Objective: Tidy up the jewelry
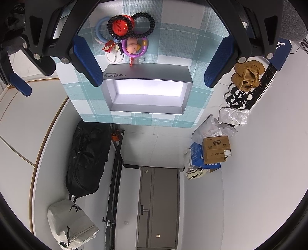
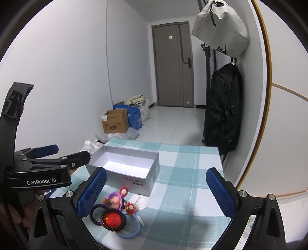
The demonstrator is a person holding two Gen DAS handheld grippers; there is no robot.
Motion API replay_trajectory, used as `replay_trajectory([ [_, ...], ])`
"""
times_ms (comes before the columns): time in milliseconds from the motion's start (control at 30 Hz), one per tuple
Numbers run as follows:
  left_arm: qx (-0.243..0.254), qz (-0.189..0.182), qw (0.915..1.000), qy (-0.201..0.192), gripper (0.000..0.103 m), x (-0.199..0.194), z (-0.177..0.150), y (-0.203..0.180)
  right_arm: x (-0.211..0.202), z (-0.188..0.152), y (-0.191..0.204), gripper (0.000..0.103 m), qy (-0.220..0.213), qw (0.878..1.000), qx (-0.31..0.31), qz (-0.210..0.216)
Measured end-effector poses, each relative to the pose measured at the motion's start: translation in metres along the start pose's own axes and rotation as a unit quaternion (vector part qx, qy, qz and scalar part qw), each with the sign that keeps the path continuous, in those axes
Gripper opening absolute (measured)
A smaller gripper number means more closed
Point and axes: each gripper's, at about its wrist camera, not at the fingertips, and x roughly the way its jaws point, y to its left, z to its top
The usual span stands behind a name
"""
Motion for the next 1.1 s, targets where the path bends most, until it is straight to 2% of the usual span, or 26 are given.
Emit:
replay_trajectory([
  [1100,0.007,-0.006,0.9998,0.02,0.102,0.0049,-0.0032,-0.0044,0.0006,-0.0005,0.0,0.103,0.002,1.0,0.003,0.001],
])
